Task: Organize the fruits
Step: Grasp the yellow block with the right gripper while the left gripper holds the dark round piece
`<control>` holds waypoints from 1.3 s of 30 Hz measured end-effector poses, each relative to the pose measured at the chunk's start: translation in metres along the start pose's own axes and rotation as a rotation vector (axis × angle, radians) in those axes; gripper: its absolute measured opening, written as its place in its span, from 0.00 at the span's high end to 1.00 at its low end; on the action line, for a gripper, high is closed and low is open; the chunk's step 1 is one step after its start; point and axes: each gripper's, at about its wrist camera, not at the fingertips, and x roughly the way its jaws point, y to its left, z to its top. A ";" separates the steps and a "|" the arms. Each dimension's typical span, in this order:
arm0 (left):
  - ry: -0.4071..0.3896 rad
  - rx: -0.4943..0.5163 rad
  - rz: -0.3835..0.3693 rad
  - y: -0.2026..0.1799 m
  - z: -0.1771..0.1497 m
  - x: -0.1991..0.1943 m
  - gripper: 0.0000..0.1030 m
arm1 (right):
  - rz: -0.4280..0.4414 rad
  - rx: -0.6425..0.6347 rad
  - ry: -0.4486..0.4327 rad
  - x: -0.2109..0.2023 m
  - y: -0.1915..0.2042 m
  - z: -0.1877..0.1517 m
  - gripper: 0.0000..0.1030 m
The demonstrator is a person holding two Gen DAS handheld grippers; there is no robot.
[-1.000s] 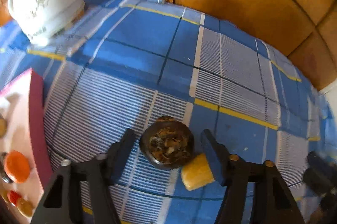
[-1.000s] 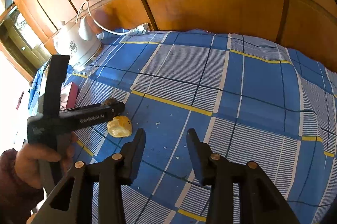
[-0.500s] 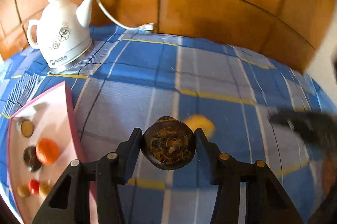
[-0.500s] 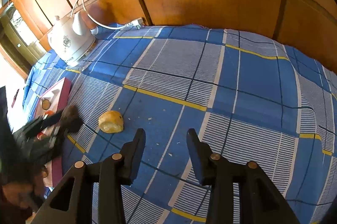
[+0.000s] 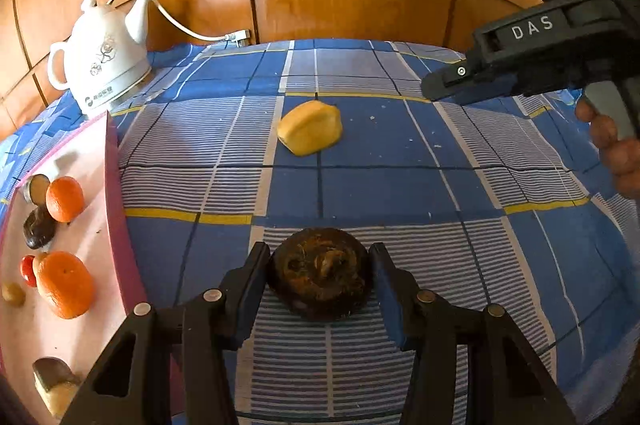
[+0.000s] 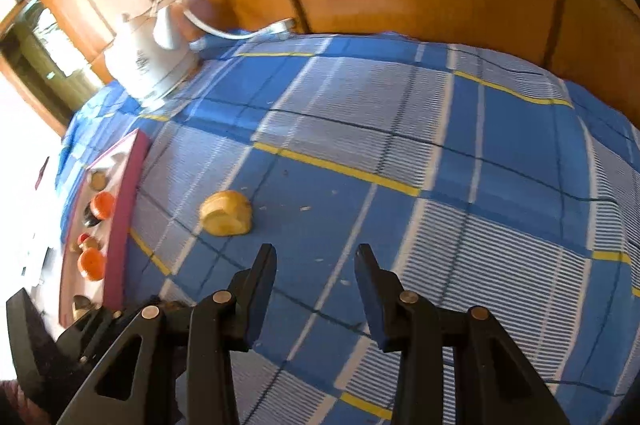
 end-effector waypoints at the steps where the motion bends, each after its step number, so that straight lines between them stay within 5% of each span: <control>1: -0.006 0.003 0.001 0.000 -0.001 0.000 0.50 | 0.016 -0.018 0.006 0.002 0.005 -0.001 0.60; 8: -0.024 0.016 0.006 -0.001 -0.008 0.003 0.50 | 0.091 -0.148 0.050 0.015 0.039 -0.013 0.49; 17: -0.035 0.021 0.003 -0.002 -0.012 -0.002 0.50 | 0.068 -0.240 0.082 0.036 0.068 0.014 0.43; 28: -0.040 0.026 0.003 -0.003 -0.013 -0.004 0.50 | -0.030 -0.351 0.177 0.090 0.094 0.025 0.47; 29: -0.041 0.027 0.003 -0.003 -0.014 -0.004 0.50 | -0.051 -0.358 0.171 0.089 0.094 0.024 0.56; 39: -0.038 0.022 0.002 -0.003 -0.013 -0.004 0.50 | -0.048 -0.327 0.178 0.038 0.053 -0.009 0.56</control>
